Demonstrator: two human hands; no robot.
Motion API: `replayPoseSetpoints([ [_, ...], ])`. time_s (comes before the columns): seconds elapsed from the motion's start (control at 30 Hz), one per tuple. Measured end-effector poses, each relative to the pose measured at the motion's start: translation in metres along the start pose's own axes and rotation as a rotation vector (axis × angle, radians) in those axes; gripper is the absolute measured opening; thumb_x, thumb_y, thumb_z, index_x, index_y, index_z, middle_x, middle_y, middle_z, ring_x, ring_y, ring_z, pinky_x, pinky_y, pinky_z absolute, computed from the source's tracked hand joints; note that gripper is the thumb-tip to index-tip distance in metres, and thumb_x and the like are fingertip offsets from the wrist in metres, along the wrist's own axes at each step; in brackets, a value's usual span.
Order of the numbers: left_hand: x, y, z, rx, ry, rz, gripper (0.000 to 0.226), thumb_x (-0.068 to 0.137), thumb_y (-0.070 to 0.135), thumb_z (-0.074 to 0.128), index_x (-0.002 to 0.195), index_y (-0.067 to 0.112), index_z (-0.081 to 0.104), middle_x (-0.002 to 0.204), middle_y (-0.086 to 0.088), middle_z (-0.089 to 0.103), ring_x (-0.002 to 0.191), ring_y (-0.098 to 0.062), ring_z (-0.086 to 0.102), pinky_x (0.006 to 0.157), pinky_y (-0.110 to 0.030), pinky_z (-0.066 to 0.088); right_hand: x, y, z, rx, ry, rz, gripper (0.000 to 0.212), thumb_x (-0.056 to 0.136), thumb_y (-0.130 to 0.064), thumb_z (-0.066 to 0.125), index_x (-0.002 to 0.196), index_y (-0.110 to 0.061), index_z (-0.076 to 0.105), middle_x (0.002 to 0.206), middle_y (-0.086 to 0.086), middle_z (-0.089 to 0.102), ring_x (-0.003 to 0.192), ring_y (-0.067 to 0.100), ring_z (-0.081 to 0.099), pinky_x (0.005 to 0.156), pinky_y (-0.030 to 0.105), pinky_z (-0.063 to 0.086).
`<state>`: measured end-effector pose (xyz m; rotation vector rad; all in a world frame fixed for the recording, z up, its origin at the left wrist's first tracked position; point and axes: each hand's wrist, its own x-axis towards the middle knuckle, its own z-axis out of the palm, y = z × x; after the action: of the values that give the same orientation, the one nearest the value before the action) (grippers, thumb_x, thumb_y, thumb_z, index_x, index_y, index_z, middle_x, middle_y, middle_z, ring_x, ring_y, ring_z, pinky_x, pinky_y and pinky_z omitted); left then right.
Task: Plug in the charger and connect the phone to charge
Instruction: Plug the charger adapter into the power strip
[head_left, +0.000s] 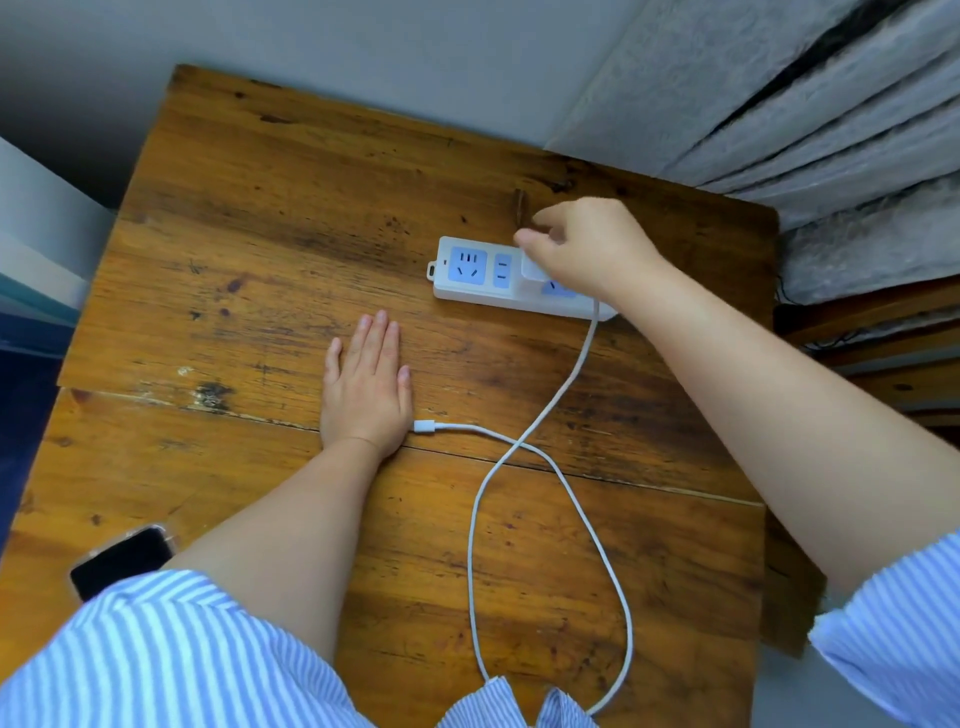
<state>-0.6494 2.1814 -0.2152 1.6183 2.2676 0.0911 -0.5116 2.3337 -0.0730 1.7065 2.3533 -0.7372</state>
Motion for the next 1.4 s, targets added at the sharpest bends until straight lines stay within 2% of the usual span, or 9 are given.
replayPoseSetpoints([
  [0.1, 0.007, -0.006, -0.004, 0.008, 0.012, -0.004, 0.052, 0.096, 0.027, 0.029, 0.145, 0.012, 0.019, 0.157, -0.003, 0.016, 0.144, -0.015, 0.009, 0.116, -0.036, 0.0, -0.019, 0.018, 0.007, 0.398, 0.147, 0.043, 0.034, 0.096, -0.024, 0.037, 0.115, -0.003, 0.056, 0.114, 0.018, 0.065, 0.098, 0.021, 0.061, 0.092, 0.044, 0.051],
  [0.23, 0.007, -0.006, -0.006, 0.004, 0.012, -0.002, 0.052, 0.096, 0.026, 0.029, 0.144, 0.01, 0.02, 0.156, -0.004, 0.018, 0.145, -0.017, 0.009, 0.117, -0.038, 0.003, -0.052, 0.04, 0.04, 0.538, 0.288, 0.139, 0.033, 0.096, -0.017, 0.035, 0.092, 0.0, 0.063, 0.089, 0.021, 0.066, 0.082, 0.023, 0.06, 0.075, 0.041, 0.05],
  [0.37, 0.006, -0.005, -0.006, 0.005, 0.02, 0.003, 0.052, 0.096, 0.026, 0.029, 0.144, 0.009, 0.02, 0.156, -0.005, 0.018, 0.145, -0.017, 0.009, 0.118, -0.039, 0.004, -0.077, 0.047, 0.079, 0.303, 0.176, 0.126, 0.023, 0.089, -0.004, 0.047, 0.106, 0.0, 0.062, 0.11, 0.02, 0.066, 0.105, 0.031, 0.058, 0.09, 0.031, 0.042],
  [0.5, 0.007, -0.005, -0.004, 0.008, 0.031, 0.008, 0.052, 0.096, 0.026, 0.028, 0.144, 0.009, 0.019, 0.156, -0.005, 0.017, 0.145, -0.017, 0.009, 0.118, -0.038, 0.004, -0.092, 0.038, 0.116, 0.099, -0.011, 0.07, 0.025, 0.087, -0.014, 0.055, 0.11, -0.006, 0.061, 0.118, 0.011, 0.06, 0.113, 0.027, 0.048, 0.1, 0.04, 0.037],
  [0.8, 0.004, -0.005, -0.005, -0.052, 0.09, 0.047, 0.05, 0.096, 0.022, 0.03, 0.143, 0.006, 0.024, 0.155, -0.009, 0.021, 0.144, -0.02, 0.013, 0.118, -0.036, 0.006, -0.127, 0.044, 0.144, -0.014, 0.187, 0.05, 0.023, 0.088, -0.023, 0.054, 0.101, -0.008, 0.065, 0.106, 0.01, 0.061, 0.103, 0.027, 0.051, 0.091, 0.041, 0.038],
  [1.03, -0.006, -0.01, -0.008, -0.195, 0.191, 0.085, 0.046, 0.094, 0.014, 0.037, 0.138, 0.001, 0.034, 0.152, -0.015, 0.028, 0.143, -0.024, 0.02, 0.117, -0.034, 0.011, -0.165, 0.055, 0.162, -0.093, 0.287, 0.157, 0.015, 0.086, -0.013, 0.054, 0.082, -0.003, 0.064, 0.087, 0.015, 0.066, 0.087, 0.032, 0.058, 0.079, 0.042, 0.043],
  [1.2, -0.024, -0.009, -0.008, -0.183, 0.178, 0.178, 0.043, 0.093, 0.01, 0.037, 0.135, -0.002, 0.039, 0.149, -0.018, 0.032, 0.142, -0.027, 0.023, 0.118, -0.036, 0.011, -0.231, 0.083, 0.169, -0.183, 0.164, 0.27, 0.017, 0.081, -0.014, 0.056, 0.071, -0.002, 0.063, 0.073, 0.014, 0.066, 0.073, 0.028, 0.058, 0.075, 0.04, 0.044],
  [1.3, -0.051, -0.006, -0.003, -0.19, 0.121, 0.189, 0.043, 0.093, 0.008, 0.038, 0.134, -0.001, 0.04, 0.149, -0.017, 0.033, 0.141, -0.027, 0.024, 0.117, -0.037, 0.012, -0.247, 0.087, 0.166, -0.274, 0.129, 0.186, 0.016, 0.073, -0.012, 0.063, 0.064, 0.001, 0.063, 0.065, 0.017, 0.064, 0.066, 0.032, 0.057, 0.068, 0.038, 0.044],
  [1.4, -0.098, -0.003, 0.008, -0.177, 0.081, 0.231, 0.042, 0.092, 0.008, 0.04, 0.133, -0.001, 0.042, 0.149, -0.018, 0.033, 0.141, -0.028, 0.024, 0.117, -0.037, 0.012, -0.252, 0.083, 0.168, -0.263, 0.195, 0.13, 0.02, 0.075, -0.02, 0.064, 0.079, -0.001, 0.062, 0.077, 0.017, 0.065, 0.073, 0.032, 0.058, 0.065, 0.037, 0.046],
])
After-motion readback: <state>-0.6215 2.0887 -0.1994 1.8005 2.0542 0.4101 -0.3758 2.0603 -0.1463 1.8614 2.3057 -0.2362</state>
